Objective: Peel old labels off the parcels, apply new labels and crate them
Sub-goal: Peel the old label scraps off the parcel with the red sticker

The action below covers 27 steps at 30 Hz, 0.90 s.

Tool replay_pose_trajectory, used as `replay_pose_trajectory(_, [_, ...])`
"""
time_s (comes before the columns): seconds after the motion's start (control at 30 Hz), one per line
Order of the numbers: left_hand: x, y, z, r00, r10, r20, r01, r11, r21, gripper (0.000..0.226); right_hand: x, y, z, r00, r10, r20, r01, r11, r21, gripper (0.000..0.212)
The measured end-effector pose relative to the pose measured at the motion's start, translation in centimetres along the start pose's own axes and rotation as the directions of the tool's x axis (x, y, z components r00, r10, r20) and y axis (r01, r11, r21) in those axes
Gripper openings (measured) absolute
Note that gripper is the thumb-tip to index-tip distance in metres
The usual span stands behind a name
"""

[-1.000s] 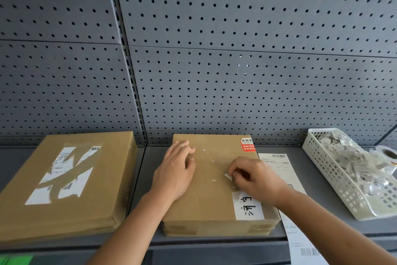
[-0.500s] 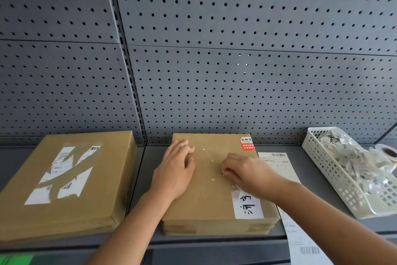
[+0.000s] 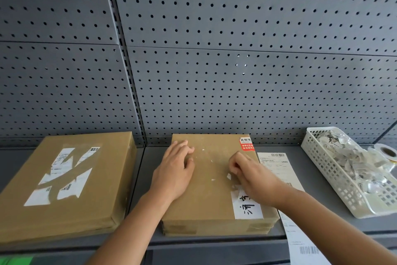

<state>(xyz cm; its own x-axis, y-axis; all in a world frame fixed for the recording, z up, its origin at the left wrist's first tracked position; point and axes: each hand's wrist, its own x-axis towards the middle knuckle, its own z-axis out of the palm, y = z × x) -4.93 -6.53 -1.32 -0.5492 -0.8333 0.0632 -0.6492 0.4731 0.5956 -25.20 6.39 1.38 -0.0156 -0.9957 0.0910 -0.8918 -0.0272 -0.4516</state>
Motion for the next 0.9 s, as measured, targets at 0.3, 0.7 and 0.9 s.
replay_pose_trajectory(0.3, [0.2,-0.3,0.2,1.0,-0.007,-0.003,0.007,1.0,-0.002,0.034,0.3,0.7,0.9,1.0,-0.021,-0.007,0.021,1.0,0.01,0.008])
replay_pose_trajectory(0.7, [0.3,-0.6,0.2,1.0,-0.001,-0.001,0.001,1.0,-0.004,0.035,-1.9,0.9,-1.0,0.977,0.113,-0.18,-0.069,0.97,0.232,0.019])
replay_pose_trajectory(0.9, [0.4,-0.9,0.3,1.0,0.005,-0.007,-0.005,1.0,0.002,0.034,-5.2,2.4,-4.7,0.91,0.338,-0.242,-0.204,0.87,0.448,0.014])
